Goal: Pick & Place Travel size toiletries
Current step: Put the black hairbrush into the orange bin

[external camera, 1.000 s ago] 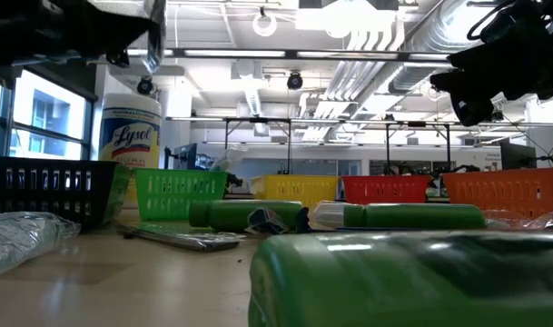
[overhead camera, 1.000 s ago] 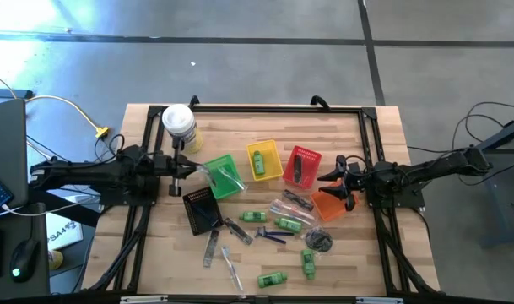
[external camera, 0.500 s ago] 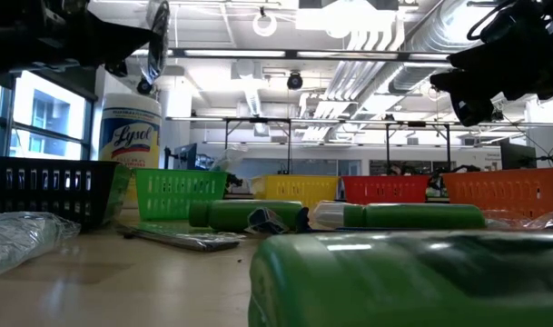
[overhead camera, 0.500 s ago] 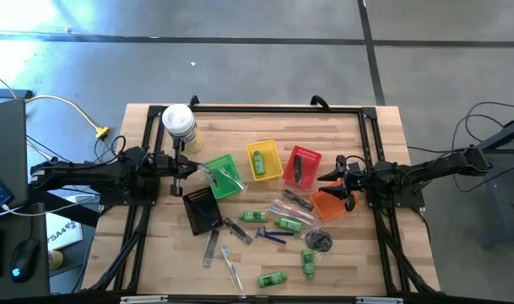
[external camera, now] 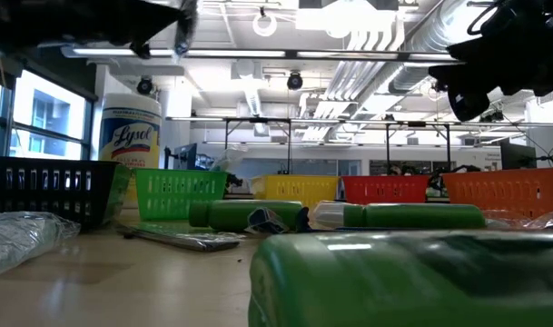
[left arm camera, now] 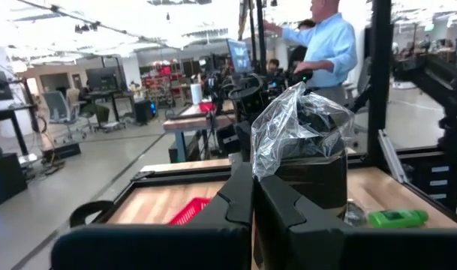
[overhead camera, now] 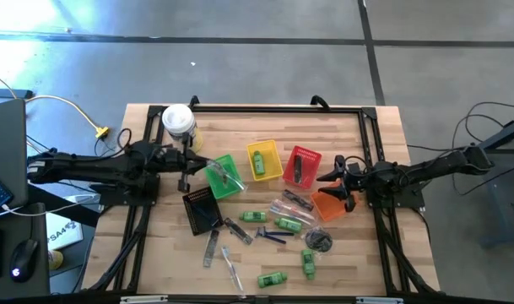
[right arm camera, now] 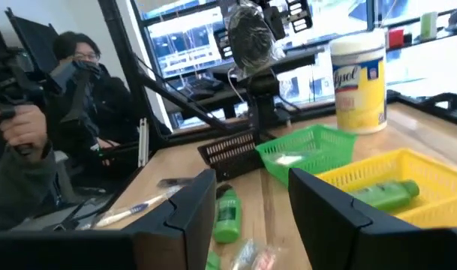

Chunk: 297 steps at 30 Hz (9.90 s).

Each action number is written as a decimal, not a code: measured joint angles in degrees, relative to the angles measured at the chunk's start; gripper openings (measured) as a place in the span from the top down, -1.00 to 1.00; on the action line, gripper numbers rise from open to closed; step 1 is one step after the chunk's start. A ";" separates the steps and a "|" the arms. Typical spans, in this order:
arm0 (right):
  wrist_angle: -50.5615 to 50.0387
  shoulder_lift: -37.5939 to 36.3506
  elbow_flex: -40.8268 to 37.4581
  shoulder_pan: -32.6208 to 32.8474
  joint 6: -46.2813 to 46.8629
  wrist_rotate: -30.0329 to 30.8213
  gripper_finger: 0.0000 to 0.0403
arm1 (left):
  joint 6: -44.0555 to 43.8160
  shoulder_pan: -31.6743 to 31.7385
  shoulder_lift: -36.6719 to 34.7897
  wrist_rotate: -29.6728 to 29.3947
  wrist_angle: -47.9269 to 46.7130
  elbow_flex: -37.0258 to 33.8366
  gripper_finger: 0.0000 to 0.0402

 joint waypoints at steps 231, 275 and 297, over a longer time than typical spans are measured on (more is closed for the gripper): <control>-93.19 27.75 48.92 -0.62 -1.28 -6.21 0.85 | 5.10 0.00 -3.44 9.68 -11.07 -8.60 0.96; -90.43 50.02 48.92 2.25 -2.02 -5.08 0.63 | 4.63 0.00 -3.44 9.77 -10.60 -8.60 0.96; -87.92 50.00 48.92 6.62 -0.32 -8.17 0.62 | 4.61 -0.01 -3.44 9.77 -10.62 -8.60 0.96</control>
